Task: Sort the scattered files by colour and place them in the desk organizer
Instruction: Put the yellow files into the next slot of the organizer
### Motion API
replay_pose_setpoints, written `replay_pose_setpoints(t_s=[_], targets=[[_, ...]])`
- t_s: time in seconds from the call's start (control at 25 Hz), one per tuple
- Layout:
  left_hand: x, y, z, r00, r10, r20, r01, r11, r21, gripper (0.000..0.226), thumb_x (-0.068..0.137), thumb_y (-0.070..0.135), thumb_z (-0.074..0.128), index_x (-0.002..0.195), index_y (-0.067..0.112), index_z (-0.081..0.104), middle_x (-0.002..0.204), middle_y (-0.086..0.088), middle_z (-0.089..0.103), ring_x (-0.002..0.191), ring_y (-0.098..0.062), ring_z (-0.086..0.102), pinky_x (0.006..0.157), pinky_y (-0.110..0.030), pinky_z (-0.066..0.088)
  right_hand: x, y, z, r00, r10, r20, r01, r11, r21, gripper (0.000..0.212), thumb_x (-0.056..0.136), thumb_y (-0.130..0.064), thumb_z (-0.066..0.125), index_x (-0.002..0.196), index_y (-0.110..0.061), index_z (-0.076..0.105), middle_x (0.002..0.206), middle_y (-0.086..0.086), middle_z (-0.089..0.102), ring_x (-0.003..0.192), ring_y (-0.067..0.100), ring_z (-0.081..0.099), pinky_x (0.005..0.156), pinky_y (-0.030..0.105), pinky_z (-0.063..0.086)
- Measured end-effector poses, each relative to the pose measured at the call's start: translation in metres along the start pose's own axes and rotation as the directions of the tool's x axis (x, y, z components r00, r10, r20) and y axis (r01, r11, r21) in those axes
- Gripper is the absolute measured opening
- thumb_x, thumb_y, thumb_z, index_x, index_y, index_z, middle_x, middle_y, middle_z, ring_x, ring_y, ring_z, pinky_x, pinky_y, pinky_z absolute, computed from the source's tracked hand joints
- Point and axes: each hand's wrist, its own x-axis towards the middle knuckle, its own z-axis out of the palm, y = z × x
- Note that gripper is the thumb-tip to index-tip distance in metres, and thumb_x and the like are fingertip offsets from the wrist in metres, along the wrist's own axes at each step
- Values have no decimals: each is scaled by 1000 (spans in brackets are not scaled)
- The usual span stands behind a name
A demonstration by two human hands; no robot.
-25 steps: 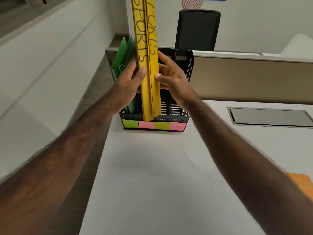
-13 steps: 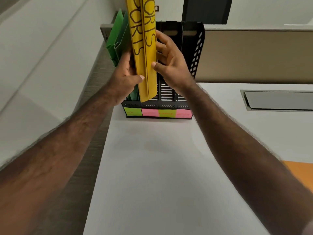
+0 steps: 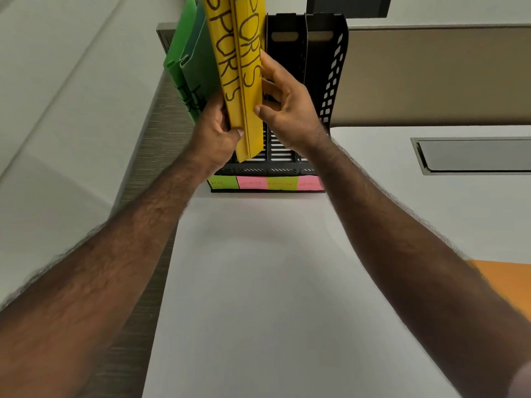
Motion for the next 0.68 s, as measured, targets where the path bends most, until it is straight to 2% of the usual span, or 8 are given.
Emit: replay_pose_setpoints(t_s=[0.28,0.44,0.6,0.68], targets=[[3,2,5,999,33,17,-33,999,-33,71,96,-9,64,158,12,36,149,-7,61,138,-17,59,112,-51,53,1,10,2,1000,-24,-19,23,1000,-19,79,95,8,65,165,-6,32,163,14,44,151,31,45,110,51,54],[4,-3,6,999,43,14,-43,999,-24,72,95,-8,67,158,10,36,146,-5,63,134,-13,62,107,-37,56,-1,16,3,999,-30,-32,29,999,-35,79,95,8,65,165,-7,32,165,14,42,152,33,44,111,54,53],[4,-13,6,999,20,34,-19,1000,-18,72,95,-11,66,157,7,36,149,-7,60,137,-14,60,111,-39,53,-6,20,6,999,-26,-36,25,999,-41,80,96,9,65,165,-7,30,165,14,41,152,31,43,111,51,54],[2,-19,5,999,1,42,-1,1000,6,68,96,-8,67,156,8,39,147,-4,61,135,-10,60,109,-32,54,-8,19,7,998,-39,-50,35,996,-82,80,96,6,66,166,-9,29,165,13,42,152,29,44,111,48,54]])
